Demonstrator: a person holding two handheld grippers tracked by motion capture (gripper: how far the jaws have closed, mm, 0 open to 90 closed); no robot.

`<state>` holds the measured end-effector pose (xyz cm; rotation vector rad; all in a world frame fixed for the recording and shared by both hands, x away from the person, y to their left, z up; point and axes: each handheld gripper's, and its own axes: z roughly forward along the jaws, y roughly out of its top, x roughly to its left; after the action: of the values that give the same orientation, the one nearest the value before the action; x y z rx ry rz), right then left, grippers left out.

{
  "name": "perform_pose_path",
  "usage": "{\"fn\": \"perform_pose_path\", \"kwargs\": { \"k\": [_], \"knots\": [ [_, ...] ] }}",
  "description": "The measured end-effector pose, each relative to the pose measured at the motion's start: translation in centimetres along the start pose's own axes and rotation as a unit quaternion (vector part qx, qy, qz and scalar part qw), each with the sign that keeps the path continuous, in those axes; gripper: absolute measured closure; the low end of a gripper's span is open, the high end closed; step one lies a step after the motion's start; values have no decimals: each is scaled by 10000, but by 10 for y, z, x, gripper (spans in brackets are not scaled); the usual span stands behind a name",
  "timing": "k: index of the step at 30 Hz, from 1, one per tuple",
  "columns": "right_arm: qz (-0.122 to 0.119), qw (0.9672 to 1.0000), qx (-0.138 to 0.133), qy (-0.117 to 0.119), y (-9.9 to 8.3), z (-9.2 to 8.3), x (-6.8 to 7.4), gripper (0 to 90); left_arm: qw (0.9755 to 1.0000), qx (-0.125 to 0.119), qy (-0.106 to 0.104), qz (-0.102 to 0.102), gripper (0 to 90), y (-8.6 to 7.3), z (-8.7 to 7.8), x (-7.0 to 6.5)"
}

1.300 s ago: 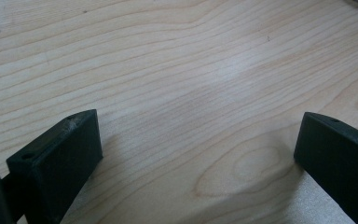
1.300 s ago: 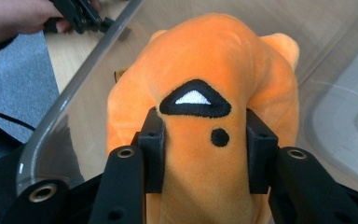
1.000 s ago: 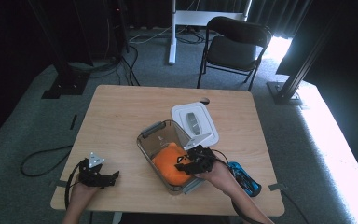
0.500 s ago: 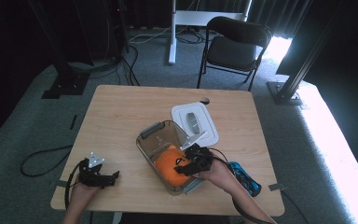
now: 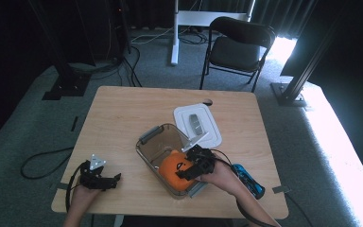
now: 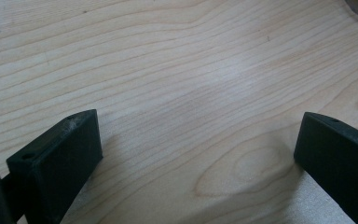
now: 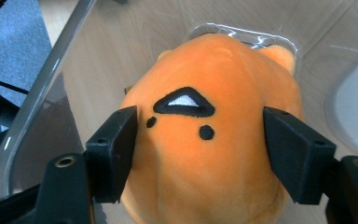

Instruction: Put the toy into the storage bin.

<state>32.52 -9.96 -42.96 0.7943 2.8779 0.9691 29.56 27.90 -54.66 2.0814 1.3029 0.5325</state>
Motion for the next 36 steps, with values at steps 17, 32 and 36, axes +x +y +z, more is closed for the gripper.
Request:
{"fn": "perform_pose_path", "kwargs": {
  "k": [17, 32, 36],
  "knots": [
    [50, 9996, -254, -68, -6, -14, -3, 131, 10000, 11, -4, 10, 12, 0, 0, 0],
    [280, 9976, -601, -197, -11, -39, -15, 133, 10000, -1, -2, 3, 12, 0, 0, 0],
    [368, 9963, -735, -262, -15, -48, -20, 134, 10000, -1, -2, 2, 11, 0, 0, 0]
  ]
}}
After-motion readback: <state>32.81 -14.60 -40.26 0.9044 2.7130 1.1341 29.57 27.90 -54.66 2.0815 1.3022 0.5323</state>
